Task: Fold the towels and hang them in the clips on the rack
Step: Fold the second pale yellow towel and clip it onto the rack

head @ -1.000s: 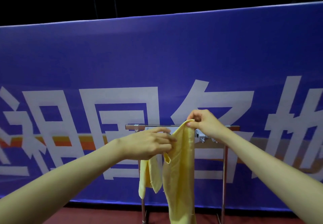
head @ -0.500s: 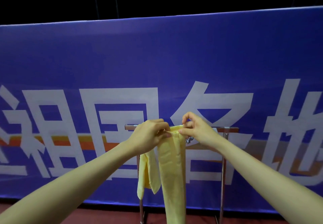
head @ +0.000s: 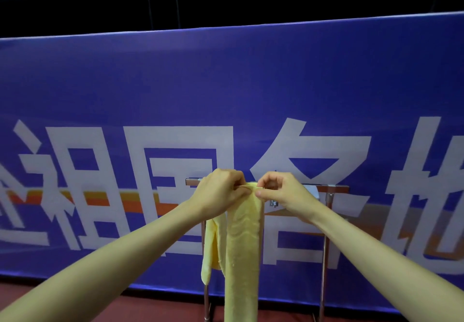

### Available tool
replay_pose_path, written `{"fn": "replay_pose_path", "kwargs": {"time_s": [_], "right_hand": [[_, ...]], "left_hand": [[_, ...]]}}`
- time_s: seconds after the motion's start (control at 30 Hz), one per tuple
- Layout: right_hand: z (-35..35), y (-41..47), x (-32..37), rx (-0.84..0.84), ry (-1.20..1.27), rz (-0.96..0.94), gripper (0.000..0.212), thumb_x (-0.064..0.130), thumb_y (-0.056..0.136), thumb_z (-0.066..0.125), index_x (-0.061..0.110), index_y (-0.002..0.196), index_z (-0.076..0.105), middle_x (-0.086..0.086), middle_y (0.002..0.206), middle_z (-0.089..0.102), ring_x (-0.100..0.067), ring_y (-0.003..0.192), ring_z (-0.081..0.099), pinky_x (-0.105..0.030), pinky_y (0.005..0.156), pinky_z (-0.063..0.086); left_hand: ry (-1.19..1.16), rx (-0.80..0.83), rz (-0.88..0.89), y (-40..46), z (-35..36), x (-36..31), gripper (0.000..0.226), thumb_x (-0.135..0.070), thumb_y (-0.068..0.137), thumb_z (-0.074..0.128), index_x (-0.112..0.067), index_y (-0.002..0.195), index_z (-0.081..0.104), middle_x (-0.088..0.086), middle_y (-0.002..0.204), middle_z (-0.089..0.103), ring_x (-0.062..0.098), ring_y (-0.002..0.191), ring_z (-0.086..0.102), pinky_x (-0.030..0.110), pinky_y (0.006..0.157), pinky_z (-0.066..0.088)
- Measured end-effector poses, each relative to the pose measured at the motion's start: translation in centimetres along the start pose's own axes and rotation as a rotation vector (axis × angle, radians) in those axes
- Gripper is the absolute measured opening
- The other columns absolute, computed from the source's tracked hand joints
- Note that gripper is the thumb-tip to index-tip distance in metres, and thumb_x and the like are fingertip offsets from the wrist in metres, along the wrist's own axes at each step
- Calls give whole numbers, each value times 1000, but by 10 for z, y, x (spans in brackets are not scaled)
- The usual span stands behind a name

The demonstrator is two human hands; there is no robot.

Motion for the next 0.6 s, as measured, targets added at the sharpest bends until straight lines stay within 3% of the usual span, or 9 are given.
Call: {"fn": "replay_pose_path", "kwargs": {"time_s": [0.2, 0.33, 0.43, 0.6], "right_hand": [[-2, 2, 2, -30, -140, 9, 9, 11, 90, 60, 11, 82, 58, -3, 71, 63, -8, 65, 59, -21, 63, 50], [-1, 3, 3, -7, -212, -14, 11, 14, 90, 60, 13, 81, 55, -11, 74, 63, -16, 68, 59, -30, 65, 51], [2, 3, 1, 30, -258, -24, 9, 17, 90, 60, 11, 84, 56, -17, 77, 64, -18, 67, 57, -33, 65, 51], [-2, 5, 0, 13, -257, -33, 9, 15, 90, 61, 8, 88, 55, -16, 76, 64, -15, 65, 58, -26, 62, 50]], "left_hand": [[-49, 7, -74, -3, 1, 7, 30, -38, 86, 65, -22, 105, 49, -5, 78, 56, 12, 70, 56, 28, 64, 53], [-88, 149, -184, 2, 8, 19, 43, -35, 84, 68, -17, 121, 57, -4, 87, 57, 7, 70, 54, 17, 63, 47], [-96, 292, -204, 2, 19, 24, 31, -30, 87, 66, -9, 110, 68, -4, 88, 61, 7, 68, 57, 13, 63, 48], [-122, 316, -219, 5, 22, 30, 23, -34, 87, 64, -15, 98, 66, -5, 91, 51, 10, 83, 51, 16, 64, 39]]}}
Point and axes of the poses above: each hand's wrist, its own y-axis towards the middle knuckle, its own z-axis out of the palm, x = y × z, the point moved 8 cm from there along y, towards the middle knuckle
